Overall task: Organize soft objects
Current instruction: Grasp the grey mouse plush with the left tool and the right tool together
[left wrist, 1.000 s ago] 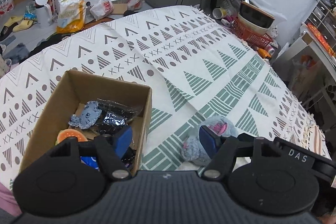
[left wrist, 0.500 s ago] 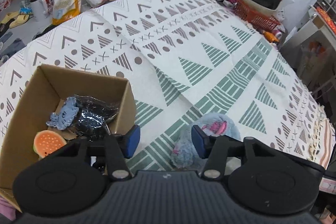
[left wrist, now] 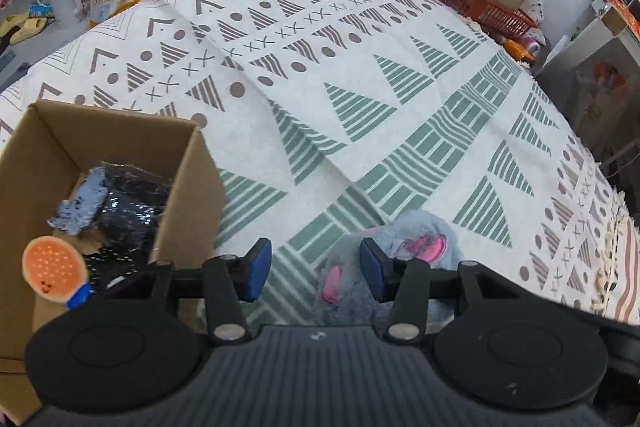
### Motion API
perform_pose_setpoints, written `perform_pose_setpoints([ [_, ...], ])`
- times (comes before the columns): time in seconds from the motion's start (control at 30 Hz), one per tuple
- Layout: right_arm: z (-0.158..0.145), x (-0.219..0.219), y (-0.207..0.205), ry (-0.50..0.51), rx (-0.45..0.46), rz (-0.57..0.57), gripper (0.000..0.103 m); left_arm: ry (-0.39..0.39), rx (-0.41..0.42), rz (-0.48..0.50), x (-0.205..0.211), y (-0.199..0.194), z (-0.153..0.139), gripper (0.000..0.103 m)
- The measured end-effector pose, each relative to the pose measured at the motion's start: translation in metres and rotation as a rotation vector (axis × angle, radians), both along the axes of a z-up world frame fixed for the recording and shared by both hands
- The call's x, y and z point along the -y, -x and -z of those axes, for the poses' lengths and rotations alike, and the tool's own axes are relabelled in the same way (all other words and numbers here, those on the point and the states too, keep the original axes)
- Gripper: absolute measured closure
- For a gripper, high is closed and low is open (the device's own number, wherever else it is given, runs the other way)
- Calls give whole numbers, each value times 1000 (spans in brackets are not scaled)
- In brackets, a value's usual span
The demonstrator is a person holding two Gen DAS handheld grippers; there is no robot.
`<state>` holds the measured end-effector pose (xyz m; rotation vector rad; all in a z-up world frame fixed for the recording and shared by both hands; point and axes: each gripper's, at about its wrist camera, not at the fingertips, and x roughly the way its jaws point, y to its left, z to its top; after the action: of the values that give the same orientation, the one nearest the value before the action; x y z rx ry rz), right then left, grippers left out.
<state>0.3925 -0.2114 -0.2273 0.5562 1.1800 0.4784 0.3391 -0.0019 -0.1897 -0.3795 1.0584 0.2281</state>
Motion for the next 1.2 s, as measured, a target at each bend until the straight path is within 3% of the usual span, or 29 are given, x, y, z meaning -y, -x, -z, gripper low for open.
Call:
perform_pose_setpoints([
  [0.27, 1, 5, 0, -2, -21, 21, 82, 30, 56, 6, 8, 0, -13, 54],
  [0.33, 2, 7, 0, 6, -34, 32, 82, 17, 8, 50, 18, -7, -7, 55],
  [0.47, 5, 12, -1, 20, -58, 53, 84, 62, 27, 78, 23, -11, 2, 54],
  [0.6, 5, 14, -1, 23, -71, 71, 85, 178, 10, 100, 24, -12, 2, 54],
  [0.7, 5, 16, 1, 16, -78, 92, 87, 161, 28, 120, 28, -7, 3, 54],
  [0.8, 7, 18, 4, -10, -91, 126, 89, 165, -3, 90, 22, -7, 17, 64],
  [1.0, -21, 3, 10, 78, -31, 97, 90, 213, 39, 86, 13, 10, 7, 68],
  [1.2, -47, -2, 21, 80, -4, 114, 90, 272, 70, 78, -1, 22, -13, 68],
])
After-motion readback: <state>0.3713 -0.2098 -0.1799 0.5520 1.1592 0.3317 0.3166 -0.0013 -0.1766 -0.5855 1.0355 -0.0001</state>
